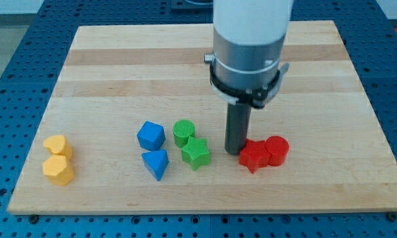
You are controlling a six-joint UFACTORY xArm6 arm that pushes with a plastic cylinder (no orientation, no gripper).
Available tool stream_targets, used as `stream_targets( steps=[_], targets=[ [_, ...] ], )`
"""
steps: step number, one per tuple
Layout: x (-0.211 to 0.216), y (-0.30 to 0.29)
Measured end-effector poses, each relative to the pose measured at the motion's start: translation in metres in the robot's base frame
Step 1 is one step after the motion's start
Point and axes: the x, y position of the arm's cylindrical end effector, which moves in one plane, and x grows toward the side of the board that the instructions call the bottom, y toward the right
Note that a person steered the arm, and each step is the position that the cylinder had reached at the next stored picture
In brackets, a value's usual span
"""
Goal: Slide the green star and green circle up a bit
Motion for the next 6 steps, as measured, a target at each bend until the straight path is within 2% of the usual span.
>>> stream_targets(
  steps=[3,6],
  targets=[
    [0.036,-0.014],
    [0.0,-0.05]
  ],
)
